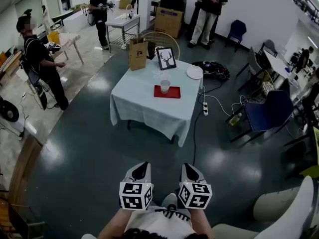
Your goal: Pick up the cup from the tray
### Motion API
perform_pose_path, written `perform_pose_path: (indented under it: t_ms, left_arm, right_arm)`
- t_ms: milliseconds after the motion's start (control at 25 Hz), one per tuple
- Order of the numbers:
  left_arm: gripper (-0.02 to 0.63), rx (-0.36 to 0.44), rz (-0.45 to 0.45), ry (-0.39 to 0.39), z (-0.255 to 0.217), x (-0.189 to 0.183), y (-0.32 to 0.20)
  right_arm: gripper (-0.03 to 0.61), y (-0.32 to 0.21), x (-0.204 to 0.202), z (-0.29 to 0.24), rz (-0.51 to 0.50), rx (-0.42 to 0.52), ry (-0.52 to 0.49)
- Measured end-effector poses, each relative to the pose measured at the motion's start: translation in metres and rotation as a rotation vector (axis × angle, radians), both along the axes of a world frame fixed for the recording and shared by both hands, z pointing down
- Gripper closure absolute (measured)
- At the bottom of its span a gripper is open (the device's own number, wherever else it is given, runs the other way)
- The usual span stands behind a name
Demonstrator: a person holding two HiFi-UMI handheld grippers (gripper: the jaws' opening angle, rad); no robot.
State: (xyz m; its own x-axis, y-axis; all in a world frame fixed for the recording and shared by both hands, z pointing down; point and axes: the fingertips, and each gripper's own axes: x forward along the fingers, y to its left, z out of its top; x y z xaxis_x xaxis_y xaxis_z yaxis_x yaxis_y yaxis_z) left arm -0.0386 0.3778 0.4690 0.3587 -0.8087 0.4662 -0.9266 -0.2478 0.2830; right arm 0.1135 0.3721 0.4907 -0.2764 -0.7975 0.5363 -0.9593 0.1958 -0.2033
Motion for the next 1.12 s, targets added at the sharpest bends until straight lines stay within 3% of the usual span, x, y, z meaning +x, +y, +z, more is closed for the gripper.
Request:
perform_pose_path:
  t_ms: [240,400,600,1120]
  left_arm:
    - [0.612,-0.003,0.013,-0.016,0.001,-0.008,-0.002]
    - [0.613,-0.004,0.009,-0.024,0.003,-0.011,-0.009]
    - [0.612,0.009,-0.008,-0.046,0.002,-0.016,-0.028]
    - [0.613,0.011,-0.064,-0.039,-0.001,-0.008,-0.134]
  right_arm:
    - [0.524,-0.004,-0.004,-0.019,0.016,0.105,-0.051]
    - [0.479,-0.014,-0.012,-0.021,-0.027,0.122,-0.070]
    - [0.468,-0.040,-0.017,-0.028,-0.043,0.180,-0.093]
    - [0.427,-0.152,-0.014,-0.028,-0.128,0.166,-0.078]
